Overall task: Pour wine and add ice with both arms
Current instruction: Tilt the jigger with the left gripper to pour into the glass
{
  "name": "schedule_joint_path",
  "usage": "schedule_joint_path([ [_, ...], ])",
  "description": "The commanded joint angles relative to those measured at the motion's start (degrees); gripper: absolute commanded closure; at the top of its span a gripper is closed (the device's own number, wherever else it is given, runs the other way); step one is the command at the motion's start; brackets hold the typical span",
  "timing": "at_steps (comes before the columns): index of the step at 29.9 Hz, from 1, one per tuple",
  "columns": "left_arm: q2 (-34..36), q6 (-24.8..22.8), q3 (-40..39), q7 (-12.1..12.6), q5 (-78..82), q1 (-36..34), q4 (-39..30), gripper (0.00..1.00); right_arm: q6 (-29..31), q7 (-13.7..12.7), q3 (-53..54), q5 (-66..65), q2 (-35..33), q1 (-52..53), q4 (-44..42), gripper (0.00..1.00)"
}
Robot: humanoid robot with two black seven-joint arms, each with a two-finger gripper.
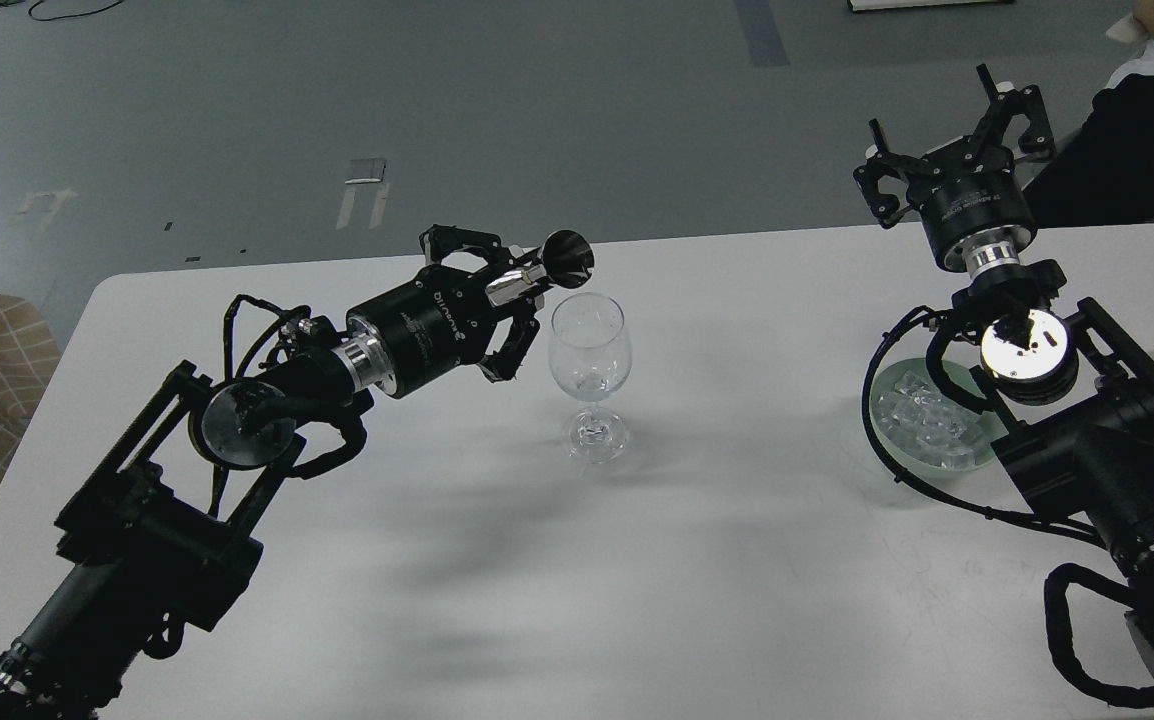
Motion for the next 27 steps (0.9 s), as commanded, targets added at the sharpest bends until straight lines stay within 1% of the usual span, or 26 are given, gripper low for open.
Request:
schedule_joint_path([
  [1, -0.15, -0.51, 0.01, -0.06, 3.79, 0.00, -0.06, 0.75, 0.00, 0.05, 0.08, 0.00, -0.17, 0.11, -0.08, 0.00],
  [20, -0.94, 0.10, -0.07, -0.06, 9.26, -1.84, -0.33, 0.78, 0.00, 0.05, 0.08, 0.00, -0.26, 0.20, 0.36, 0.00],
  [27, 0.37, -1.30, 0.01, 0.11, 9.35, -2.10, -0.77, 0.77, 0.00, -0.04, 0.08, 0.00, -0.26, 0.11, 0.45, 0.00],
])
